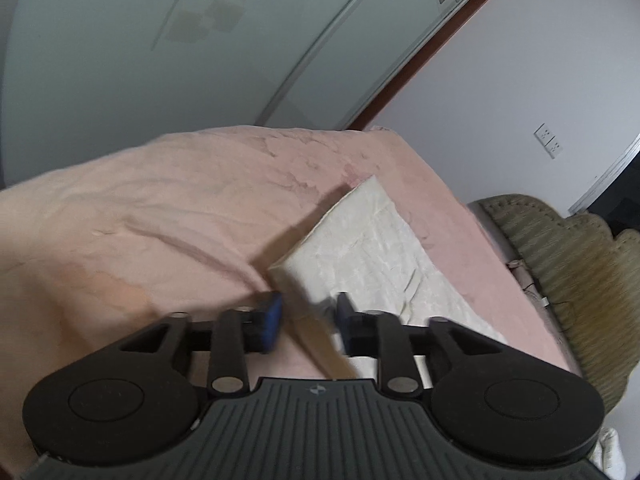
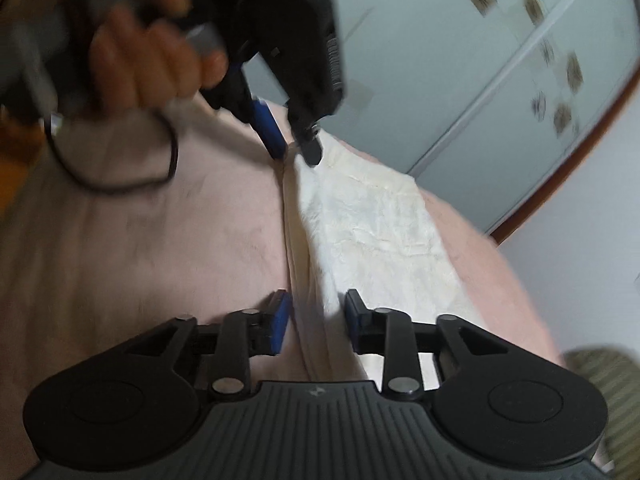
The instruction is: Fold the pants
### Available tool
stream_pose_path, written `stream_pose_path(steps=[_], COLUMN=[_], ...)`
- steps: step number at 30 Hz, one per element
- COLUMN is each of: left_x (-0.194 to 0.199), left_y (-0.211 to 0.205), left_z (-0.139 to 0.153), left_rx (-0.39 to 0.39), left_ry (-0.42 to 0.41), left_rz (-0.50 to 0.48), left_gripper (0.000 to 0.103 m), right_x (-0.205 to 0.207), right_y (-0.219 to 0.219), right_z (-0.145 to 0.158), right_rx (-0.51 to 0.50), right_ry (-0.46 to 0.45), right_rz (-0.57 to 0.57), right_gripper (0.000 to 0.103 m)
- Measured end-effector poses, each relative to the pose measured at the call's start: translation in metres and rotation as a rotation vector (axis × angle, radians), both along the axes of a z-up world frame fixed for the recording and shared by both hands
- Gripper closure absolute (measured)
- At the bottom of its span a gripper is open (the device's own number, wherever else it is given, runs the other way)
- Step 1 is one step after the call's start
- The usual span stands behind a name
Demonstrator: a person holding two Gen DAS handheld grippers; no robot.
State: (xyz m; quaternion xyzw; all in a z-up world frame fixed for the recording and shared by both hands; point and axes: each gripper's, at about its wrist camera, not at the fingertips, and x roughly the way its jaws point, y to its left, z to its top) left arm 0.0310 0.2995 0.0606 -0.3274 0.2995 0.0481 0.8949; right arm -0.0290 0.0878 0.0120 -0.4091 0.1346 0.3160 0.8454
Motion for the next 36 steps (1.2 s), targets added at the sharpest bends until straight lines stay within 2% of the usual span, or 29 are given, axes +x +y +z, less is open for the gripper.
stream_pose_path(steps=[2,4,6,9,10,11,14,15,17,19,21,22,24,26,29,31,33,36], left_x=[-0.003,-0.002,0.001,0.01,0.014,0.018,0.033,0.039,0.052,0.063,0.07,0.072,0.076,0.078,0.082,0.08,0.08,0.073], left_y=[0.002,0.004,0.005,0.002,0.001,-0.001,-0.006,-0.008,-0.009,-0.009,-0.008,-0.008,-0.008,-0.011,-0.011,-0.007,-0.01,-0.028], left_z=[-0.003,-0.011,-0.019,-0.023,-0.024,-0.025,-0.028,-0.029,-0.03,-0.029,-0.029,-0.029,-0.028,-0.026,-0.027,-0.027,-0.022,0.0], left_rx=[-0.059,-0.164,-0.246,-0.304,-0.324,-0.341,-0.378,-0.38,-0.382,-0.384,-0.377,-0.36,-0.315,-0.241,-0.172,-0.173,-0.15,-0.012], left_ry=[0.007,0.024,0.027,0.018,0.01,-0.001,-0.024,-0.029,-0.032,-0.019,-0.022,-0.025,-0.013,0.007,0.046,0.054,0.052,-0.003], left_rz=[-0.037,-0.082,-0.098,-0.091,-0.095,-0.098,-0.091,-0.087,-0.078,-0.069,-0.066,-0.062,-0.055,-0.047,-0.029,-0.027,-0.025,-0.049], left_gripper=[0.054,0.045,0.04,0.032,0.025,0.02,0.018,0.018,0.018,0.018,0.018,0.021,0.03,0.054,0.079,0.082,0.086,0.088], right_x=[0.003,0.01,0.02,0.032,0.035,0.039,0.051,0.055,0.064,0.067,0.078,0.085,0.1,0.113,0.11,0.115,0.114,0.114], right_y=[0.004,0.008,0.013,0.017,0.015,0.011,-0.01,-0.016,-0.031,-0.048,-0.061,-0.066,-0.068,-0.062,-0.066,-0.069,-0.079,-0.1], right_z=[-0.003,-0.004,-0.006,0.0,0.004,0.01,0.03,0.036,0.048,0.061,0.069,0.069,0.057,0.035,0.027,0.032,0.04,0.053], right_rx=[-0.001,0.029,0.06,0.114,0.155,0.212,0.381,0.41,0.455,0.549,0.604,0.616,0.559,0.466,0.512,0.52,0.57,0.63], right_ry=[-0.014,-0.016,-0.018,0.003,0.024,0.052,0.164,0.23,0.427,0.499,0.538,0.537,0.544,0.604,0.597,0.608,0.571,0.513], right_rz=[0.008,0.015,0.01,-0.015,-0.032,-0.06,-0.112,-0.102,-0.029,-0.005,-0.044,-0.082,-0.187,-0.239,-0.223,-0.223,-0.24,-0.266], right_gripper=[0.066,0.066,0.066,0.067,0.067,0.066,0.057,0.056,0.056,0.056,0.056,0.056,0.055,0.051,0.048,0.047,0.047,0.046])
